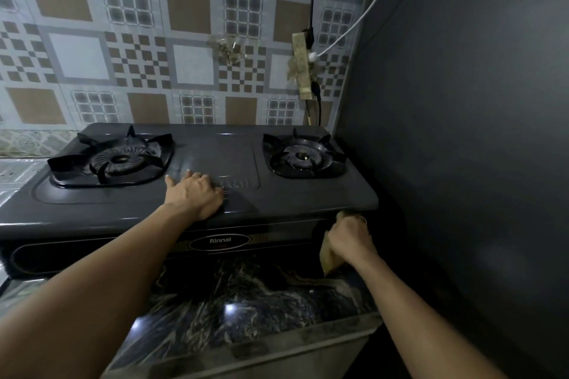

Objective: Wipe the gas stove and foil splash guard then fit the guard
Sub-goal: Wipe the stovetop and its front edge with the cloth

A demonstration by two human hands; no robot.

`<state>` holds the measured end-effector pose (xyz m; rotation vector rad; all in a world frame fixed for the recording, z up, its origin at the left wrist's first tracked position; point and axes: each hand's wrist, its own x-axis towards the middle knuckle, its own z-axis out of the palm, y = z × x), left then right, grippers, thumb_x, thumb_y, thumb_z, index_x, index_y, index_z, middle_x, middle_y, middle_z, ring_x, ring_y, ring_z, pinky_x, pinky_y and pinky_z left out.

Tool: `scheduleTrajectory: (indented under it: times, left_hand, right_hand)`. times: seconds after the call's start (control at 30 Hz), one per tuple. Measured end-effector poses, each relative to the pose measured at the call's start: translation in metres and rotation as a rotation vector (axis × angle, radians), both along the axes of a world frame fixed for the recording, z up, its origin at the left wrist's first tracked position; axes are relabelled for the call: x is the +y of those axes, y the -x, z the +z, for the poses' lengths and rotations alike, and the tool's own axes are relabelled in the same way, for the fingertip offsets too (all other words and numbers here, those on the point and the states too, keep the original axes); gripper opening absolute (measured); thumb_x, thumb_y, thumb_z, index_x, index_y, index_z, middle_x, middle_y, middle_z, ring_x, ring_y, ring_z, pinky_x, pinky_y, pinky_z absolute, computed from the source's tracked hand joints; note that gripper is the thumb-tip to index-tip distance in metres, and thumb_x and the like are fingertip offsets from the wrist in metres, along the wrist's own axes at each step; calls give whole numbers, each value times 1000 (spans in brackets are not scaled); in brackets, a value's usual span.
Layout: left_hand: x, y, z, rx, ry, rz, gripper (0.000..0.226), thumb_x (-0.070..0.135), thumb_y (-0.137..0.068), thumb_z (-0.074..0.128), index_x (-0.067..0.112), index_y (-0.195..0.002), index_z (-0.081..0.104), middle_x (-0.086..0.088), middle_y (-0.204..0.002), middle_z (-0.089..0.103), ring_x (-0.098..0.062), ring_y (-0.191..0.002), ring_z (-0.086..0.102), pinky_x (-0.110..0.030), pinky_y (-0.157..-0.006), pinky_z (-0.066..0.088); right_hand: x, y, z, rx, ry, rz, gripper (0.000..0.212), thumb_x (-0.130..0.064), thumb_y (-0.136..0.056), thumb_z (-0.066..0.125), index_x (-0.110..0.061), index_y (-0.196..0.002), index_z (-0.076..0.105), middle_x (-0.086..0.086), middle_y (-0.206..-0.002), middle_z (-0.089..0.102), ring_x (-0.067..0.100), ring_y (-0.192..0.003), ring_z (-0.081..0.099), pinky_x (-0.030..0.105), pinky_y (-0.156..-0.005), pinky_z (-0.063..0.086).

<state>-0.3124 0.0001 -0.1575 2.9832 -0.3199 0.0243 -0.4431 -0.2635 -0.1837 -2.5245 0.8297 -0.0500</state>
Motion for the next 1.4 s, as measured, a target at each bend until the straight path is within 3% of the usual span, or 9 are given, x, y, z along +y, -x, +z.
scheduleTrajectory:
  times: [0.17, 0.37, 0.5, 0.6, 0.77, 0.87, 1.03, 1.23, 1.4]
  left_hand:
    - [1, 20, 0, -85, 77, -43, 48, 37, -97, 36, 12, -136, 50, -7, -159, 29, -27, -151, 9, -61, -117, 5]
    - [15, 81, -11, -300, 500, -92, 30, 19, -82, 56, 6, -104, 71, -12, -113, 67, -30, -112, 55, -38, -96, 43]
    - [25, 114, -21, 141, 963, 33, 18, 2, -77, 58, 15, -78, 70, -8, -79, 70, -28, -81, 65, -36, -73, 51]
    - [42, 129, -24, 540, 1295, 169, 28, -6, -73, 52, 13, -89, 64, -6, -79, 60, -21, -81, 57, -34, -70, 48]
    - [79, 142, -27, 556, 1607, 249, 18, -2, -92, 52, 7, -102, 65, -15, -93, 67, -28, -89, 66, -51, -97, 50]
    - [96, 149, -21, 459, 1656, 276, 14, -3, -91, 52, 6, -94, 63, -18, -88, 59, -26, -79, 61, -44, -82, 57]
    - [126, 161, -11, 263, 1715, 333, 20, -6, -87, 50, 6, -78, 63, -8, -62, 55, -17, -51, 53, -24, -48, 46]
    - [164, 172, -5, -15, 1575, 410, 21, -11, -83, 53, 6, -74, 62, -5, -59, 60, -18, -53, 54, -23, -49, 45]
    - [192, 183, -8, -15, 1235, 274, 11, 8, -60, 56, 10, -68, 63, -8, -70, 60, -16, -63, 53, -29, -63, 41]
  right_hand:
    - [38, 32, 7, 81, -165, 181, 39, -33, -102, 37, -5, -117, 60, 15, -123, 59, 31, -109, 57, 27, -76, 37]
    - [72, 20, 24, -170, -578, 373, 27, -32, -96, 47, -17, -102, 69, 9, -100, 71, 26, -94, 68, 39, -83, 54]
    - [101, 11, 37, -265, -870, 484, 22, -16, -101, 49, -8, -105, 68, 8, -90, 72, 16, -80, 67, 26, -70, 53]
    - [122, 4, 39, -252, -1047, 499, 18, -9, -98, 51, -5, -100, 69, 8, -85, 71, 16, -76, 67, 28, -68, 54]
    - [150, -6, 36, -121, -1195, 425, 23, -19, -98, 48, -8, -106, 67, 12, -94, 69, 22, -83, 63, 33, -70, 52]
    - [171, -4, 32, 4, -1275, 478, 24, -28, -94, 57, -13, -90, 75, 7, -86, 74, 20, -79, 68, 38, -77, 55]
    - [215, -8, 16, -39, -1100, 556, 33, 18, -82, 43, 2, -103, 63, 10, -74, 65, 18, -61, 60, 26, -52, 49]
    - [265, -22, -11, -289, -552, 429, 9, -18, -82, 58, -15, -88, 64, 3, -91, 67, 27, -95, 64, 40, -87, 54]
    - [323, -21, -6, 512, -1623, 420, 96, -76, -88, 26, 11, -102, 65, 31, -104, 67, 44, -91, 67, 54, -79, 54]
